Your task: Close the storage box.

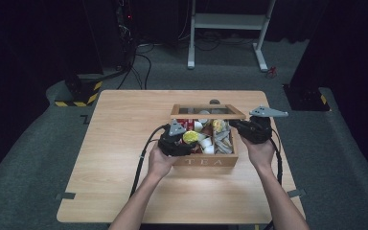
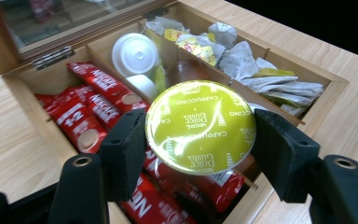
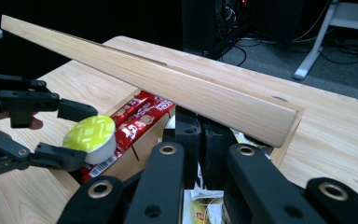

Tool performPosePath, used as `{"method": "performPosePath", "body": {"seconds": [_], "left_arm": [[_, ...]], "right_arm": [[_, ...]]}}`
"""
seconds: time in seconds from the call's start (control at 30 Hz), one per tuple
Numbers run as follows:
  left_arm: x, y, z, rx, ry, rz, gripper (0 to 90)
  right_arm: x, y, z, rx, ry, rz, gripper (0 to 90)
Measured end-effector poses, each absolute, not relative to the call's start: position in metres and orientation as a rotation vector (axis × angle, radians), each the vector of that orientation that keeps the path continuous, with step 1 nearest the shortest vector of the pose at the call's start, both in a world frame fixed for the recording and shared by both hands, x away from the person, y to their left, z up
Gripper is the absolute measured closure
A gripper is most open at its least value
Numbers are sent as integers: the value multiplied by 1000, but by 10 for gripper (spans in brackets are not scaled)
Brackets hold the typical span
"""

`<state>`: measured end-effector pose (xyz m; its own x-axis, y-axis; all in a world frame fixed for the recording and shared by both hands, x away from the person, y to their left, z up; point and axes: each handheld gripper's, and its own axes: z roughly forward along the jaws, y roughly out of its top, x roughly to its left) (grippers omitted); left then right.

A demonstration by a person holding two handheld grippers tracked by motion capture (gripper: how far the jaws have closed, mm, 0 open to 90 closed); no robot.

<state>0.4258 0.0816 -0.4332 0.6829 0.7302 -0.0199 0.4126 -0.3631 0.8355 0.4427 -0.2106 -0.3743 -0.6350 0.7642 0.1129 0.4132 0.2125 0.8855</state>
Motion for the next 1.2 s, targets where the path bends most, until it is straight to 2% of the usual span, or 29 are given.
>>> {"method": "performPosePath", "body": {"seconds": [0.37, 1.2], "left_arm": [[419, 99, -428, 1984, 900, 470, 372], [402, 165, -416, 1867, 1004, 510, 372]], "right_arm": [[443, -210, -374, 1100, 2147, 1397, 868], [443, -210, -374, 1105, 2154, 1405, 867]]}}
